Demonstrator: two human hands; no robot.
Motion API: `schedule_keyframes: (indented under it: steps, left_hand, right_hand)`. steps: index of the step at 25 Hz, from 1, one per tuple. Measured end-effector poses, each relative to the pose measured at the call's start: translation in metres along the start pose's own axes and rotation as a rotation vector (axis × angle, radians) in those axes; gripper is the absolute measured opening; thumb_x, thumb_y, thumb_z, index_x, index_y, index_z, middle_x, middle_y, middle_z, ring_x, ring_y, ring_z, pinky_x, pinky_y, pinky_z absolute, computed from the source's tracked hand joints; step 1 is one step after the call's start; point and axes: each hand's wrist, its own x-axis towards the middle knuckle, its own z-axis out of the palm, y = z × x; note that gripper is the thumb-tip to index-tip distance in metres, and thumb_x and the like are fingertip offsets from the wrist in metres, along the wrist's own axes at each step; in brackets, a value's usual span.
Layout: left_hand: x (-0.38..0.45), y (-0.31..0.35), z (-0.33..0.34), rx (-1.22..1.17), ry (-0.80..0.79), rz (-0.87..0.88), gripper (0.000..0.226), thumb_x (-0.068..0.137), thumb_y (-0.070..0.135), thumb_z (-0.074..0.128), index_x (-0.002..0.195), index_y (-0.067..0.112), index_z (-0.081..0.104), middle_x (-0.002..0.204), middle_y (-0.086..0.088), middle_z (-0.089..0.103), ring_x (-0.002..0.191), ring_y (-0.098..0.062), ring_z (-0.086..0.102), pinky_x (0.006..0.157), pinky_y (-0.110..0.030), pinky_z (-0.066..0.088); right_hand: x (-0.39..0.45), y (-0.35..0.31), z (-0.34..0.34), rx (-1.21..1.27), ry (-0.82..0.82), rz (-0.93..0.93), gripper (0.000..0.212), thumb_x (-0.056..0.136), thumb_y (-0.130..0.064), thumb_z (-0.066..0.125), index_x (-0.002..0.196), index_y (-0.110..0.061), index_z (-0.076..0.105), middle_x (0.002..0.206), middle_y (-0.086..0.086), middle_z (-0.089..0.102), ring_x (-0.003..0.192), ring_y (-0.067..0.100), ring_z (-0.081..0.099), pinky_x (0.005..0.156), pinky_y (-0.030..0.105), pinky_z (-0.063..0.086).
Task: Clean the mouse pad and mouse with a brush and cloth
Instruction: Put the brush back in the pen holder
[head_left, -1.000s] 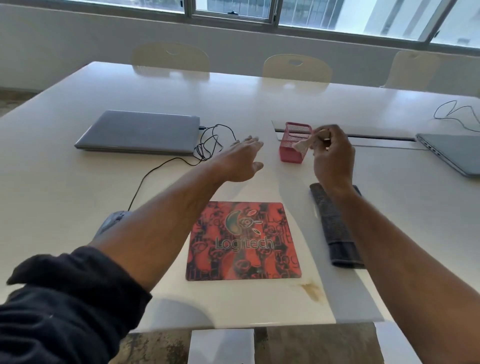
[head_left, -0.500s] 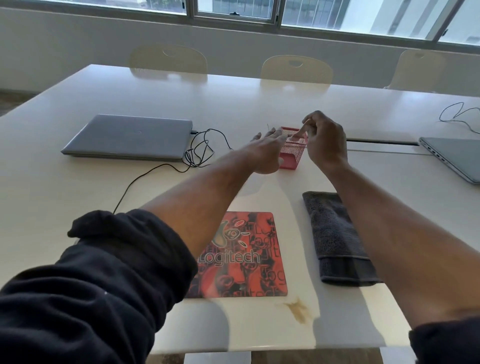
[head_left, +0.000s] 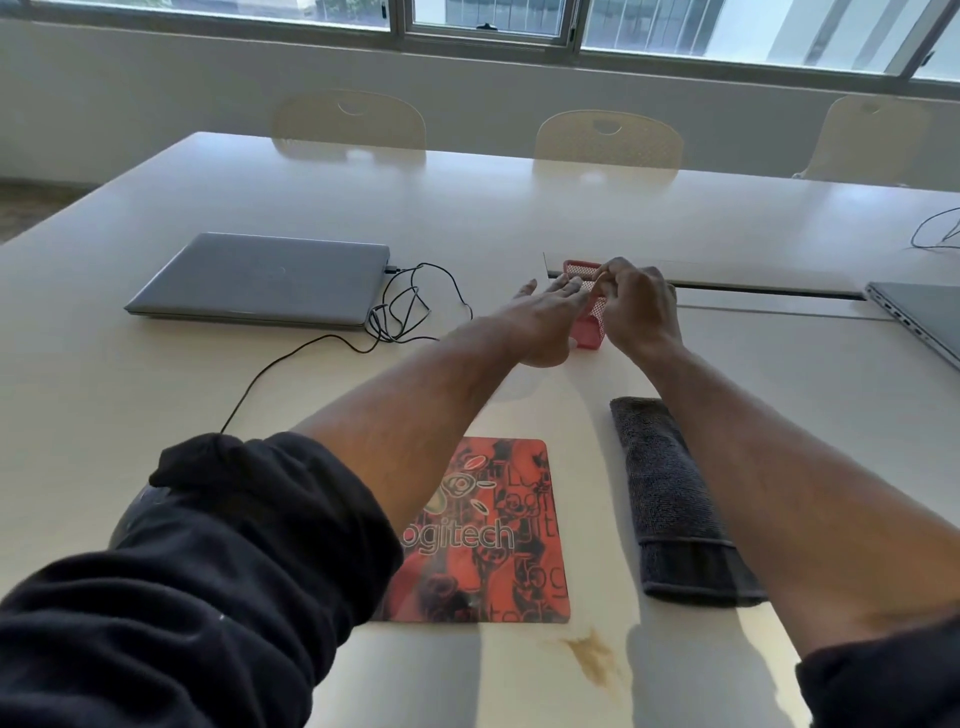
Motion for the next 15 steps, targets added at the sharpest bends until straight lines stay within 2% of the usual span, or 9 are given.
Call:
schedule_keyframes:
  steps: [4,9,12,15]
  left_hand:
    - [0.002,-0.003,0.002,0.007,0.012,0.008,0.082,0.098,0.024,0.056,0.161,0.009,0.006,0.170,-0.007,0.007,0.157,-0.018,0.000,0.126,-0.048,0.002]
    - [0.002,-0.003,0.003,0.015,0.014,0.006,0.083,0.098,0.025,0.057,0.161,0.010,0.006,0.170,-0.006,0.007,0.157,-0.018,0.001,0.126,-0.047,0.002]
    - [0.002,-0.002,0.003,0.022,0.012,0.000,0.082,0.098,0.027,0.057,0.161,0.011,0.007,0.170,-0.008,0.005,0.157,-0.019,0.000,0.126,-0.047,0.002]
    - [-0.001,-0.002,0.004,0.011,0.018,-0.001,0.084,0.098,0.028,0.058,0.161,0.013,0.005,0.170,-0.009,0.002,0.157,-0.020,-0.001,0.126,-0.047,0.002]
  right_hand:
    - [-0.006,0.003,0.004,0.002,-0.032,-0.013,0.026,0.104,-0.014,0.047,0.116,-0.012,0.070,0.112,0.020,0.071,0.123,0.036,0.055,0.102,0.044,0.037]
    - [-0.009,0.000,0.001,0.010,-0.086,-0.007,0.032,0.105,-0.015,0.045,0.128,-0.012,0.066,0.129,0.018,0.068,0.134,0.033,0.050,0.109,0.044,0.034]
    - [-0.008,0.002,-0.003,-0.004,-0.124,-0.018,0.039,0.105,-0.015,0.045,0.141,-0.015,0.058,0.142,0.015,0.062,0.140,0.033,0.046,0.114,0.045,0.033]
    - [-0.013,0.007,-0.011,0.008,-0.095,-0.001,0.048,0.103,-0.011,0.048,0.151,-0.013,0.048,0.151,0.014,0.054,0.142,0.035,0.044,0.116,0.048,0.034]
